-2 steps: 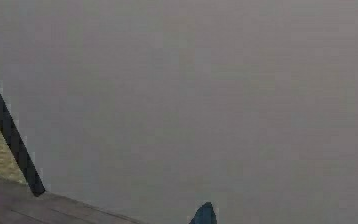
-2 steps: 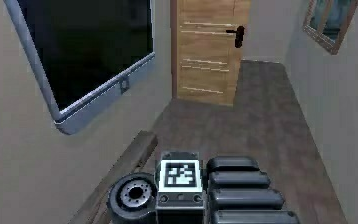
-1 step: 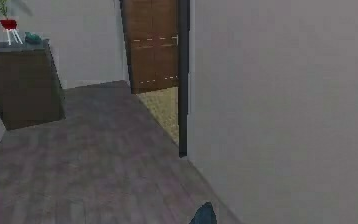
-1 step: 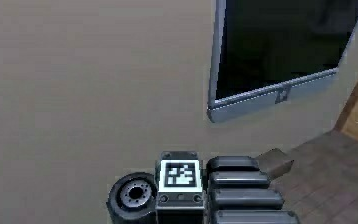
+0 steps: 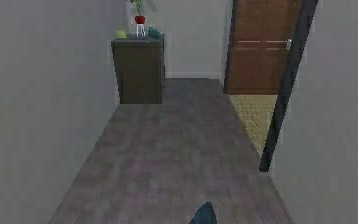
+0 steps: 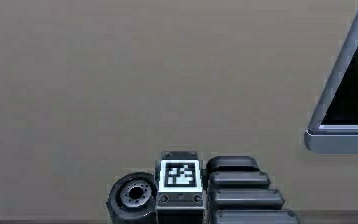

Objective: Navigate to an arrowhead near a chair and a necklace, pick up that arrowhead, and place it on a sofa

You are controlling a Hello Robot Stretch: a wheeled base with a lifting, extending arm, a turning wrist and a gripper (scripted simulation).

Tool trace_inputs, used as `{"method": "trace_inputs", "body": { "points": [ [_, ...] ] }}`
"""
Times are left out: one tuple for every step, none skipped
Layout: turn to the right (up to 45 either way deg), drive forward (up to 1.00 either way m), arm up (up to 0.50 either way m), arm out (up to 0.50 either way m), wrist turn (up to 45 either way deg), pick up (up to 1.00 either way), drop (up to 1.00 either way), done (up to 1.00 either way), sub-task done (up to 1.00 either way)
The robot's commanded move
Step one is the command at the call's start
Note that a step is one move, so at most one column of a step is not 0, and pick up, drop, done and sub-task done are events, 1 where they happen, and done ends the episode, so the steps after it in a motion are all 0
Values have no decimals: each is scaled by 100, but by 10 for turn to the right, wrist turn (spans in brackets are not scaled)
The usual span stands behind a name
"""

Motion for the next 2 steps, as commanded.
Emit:
{"method": "trace_inputs", "body": {
  "points": [
    [0, 100, 0, 0, 0, 0, 0, 0, 0],
    [0, 80, 0, 0, 0, 0, 0, 0, 0]
  ]
}}
